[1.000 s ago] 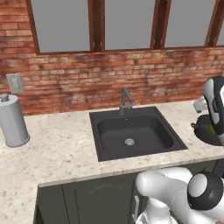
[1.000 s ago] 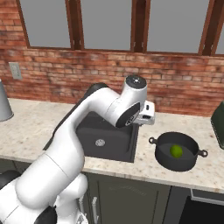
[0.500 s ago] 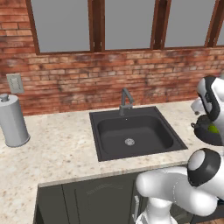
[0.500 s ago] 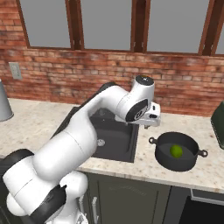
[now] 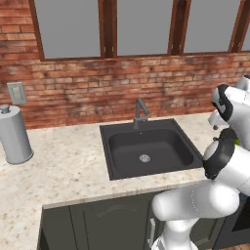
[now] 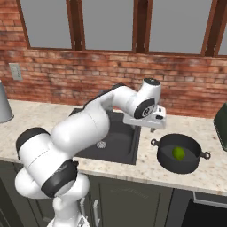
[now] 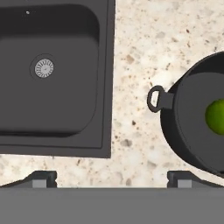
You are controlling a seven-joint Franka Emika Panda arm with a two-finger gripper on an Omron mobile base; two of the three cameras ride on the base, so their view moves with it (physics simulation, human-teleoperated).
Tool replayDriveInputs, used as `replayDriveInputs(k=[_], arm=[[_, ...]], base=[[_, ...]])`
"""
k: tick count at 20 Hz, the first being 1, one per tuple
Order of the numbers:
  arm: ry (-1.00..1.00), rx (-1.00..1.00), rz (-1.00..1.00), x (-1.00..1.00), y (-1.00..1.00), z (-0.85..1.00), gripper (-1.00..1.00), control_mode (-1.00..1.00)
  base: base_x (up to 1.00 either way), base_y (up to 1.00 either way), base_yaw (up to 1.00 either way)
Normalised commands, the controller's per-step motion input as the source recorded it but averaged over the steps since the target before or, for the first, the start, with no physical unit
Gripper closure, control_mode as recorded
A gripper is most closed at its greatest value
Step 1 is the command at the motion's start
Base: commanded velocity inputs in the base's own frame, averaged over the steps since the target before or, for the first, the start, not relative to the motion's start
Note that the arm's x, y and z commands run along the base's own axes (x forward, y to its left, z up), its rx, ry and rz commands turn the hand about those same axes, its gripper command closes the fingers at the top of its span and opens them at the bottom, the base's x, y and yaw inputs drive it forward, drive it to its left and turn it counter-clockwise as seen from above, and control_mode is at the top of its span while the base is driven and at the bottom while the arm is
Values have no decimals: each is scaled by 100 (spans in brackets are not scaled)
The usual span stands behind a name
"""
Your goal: Dump the lime from the pot into the sink. Then turn on the water and wash the lime. Then turn off the water and put the lime back in the pot.
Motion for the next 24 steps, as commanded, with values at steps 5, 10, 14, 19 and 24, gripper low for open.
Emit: replayDriveInputs(k=[5,10,14,19,24], arm=[[5,0,0,35,-12,-39,-100,-100],[1,0,0,29,-15,-29,-100,-100],[0,-2,0,20,-23,-24,-100,-100],[0,-2,0,14,-29,-26,-100,-100],[0,-1,0,15,-21,-28,-100,-100]], base=[[0,0,0],[0,0,0],[0,0,0],[0,0,0],[0,0,0]])
